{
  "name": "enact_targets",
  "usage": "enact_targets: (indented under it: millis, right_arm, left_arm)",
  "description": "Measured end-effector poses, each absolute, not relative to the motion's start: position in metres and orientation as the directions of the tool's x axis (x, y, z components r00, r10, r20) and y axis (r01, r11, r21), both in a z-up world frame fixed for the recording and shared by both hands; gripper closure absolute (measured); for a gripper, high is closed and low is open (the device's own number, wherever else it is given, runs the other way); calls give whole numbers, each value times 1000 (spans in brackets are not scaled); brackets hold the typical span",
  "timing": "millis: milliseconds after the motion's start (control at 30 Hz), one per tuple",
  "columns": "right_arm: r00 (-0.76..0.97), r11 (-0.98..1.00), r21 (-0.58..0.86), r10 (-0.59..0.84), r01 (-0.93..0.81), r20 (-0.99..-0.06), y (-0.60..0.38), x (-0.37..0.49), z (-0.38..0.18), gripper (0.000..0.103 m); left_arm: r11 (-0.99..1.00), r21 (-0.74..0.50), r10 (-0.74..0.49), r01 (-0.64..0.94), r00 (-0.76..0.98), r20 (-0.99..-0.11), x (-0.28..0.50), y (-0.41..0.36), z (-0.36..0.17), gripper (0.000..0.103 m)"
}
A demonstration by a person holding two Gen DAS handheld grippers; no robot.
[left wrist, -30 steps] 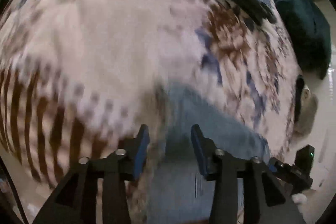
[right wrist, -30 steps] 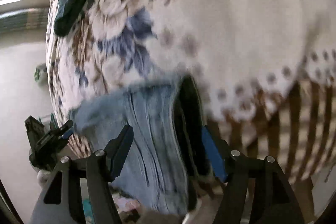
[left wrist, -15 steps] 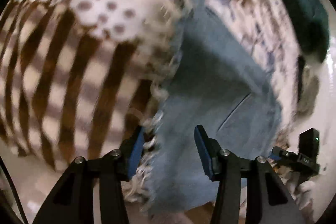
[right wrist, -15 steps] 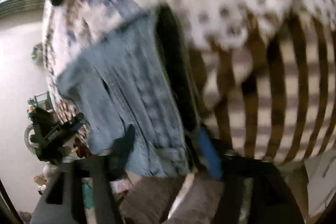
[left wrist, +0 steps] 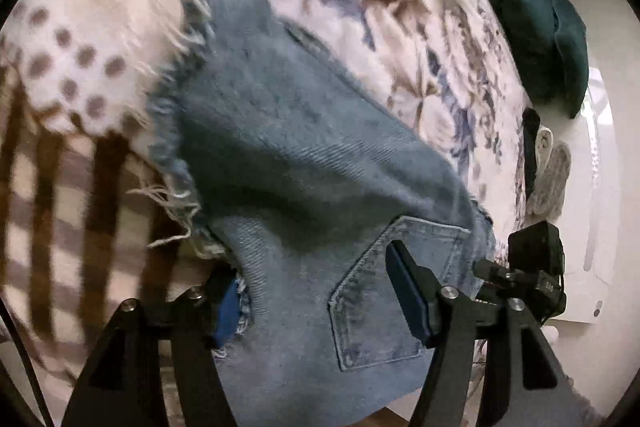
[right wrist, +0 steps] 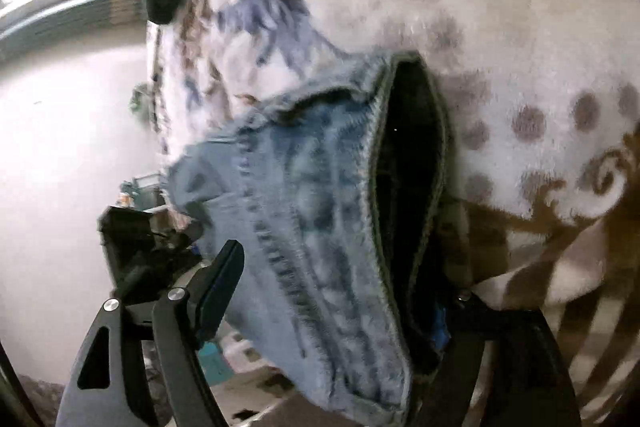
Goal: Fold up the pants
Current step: 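Lower the folded shorts onto the quilt with both grippers and smooth them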
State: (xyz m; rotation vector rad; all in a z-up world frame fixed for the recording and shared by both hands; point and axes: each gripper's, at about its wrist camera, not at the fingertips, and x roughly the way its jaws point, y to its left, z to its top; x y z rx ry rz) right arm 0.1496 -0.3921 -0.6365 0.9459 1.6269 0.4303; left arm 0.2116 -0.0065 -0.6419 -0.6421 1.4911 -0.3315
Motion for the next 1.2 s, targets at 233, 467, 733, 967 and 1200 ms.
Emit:
enact_targets:
  millis: [233,467,733,967,1200]
  right_arm:
    - [-80,761,602,634,242,-769,-362,154,-632,52]
    - [-26,829,525,539,191,-842,-348,152,-590,79]
    - [67,795,574,573,197,-817,-356,147,-516,80]
    - [97,793,595,587,130,-803,-332,215,-453,80]
    - [144,783,616,602,81,-785,-316,344,-411,80]
  left_arm:
    - [796,-573,-565,-197,101,-819,222,-18,-649,75]
    - [872,-479,-467,-99,126,-875,206,-29,-597,96]
    - [862,-499,-477,-87,189,-858,204,-28,-536,97]
    - [868,-494,-467,-55,251,-848,252,-24,-472,97]
    - [882,-471,-449,-1,302,-841,383,-6,-420,97]
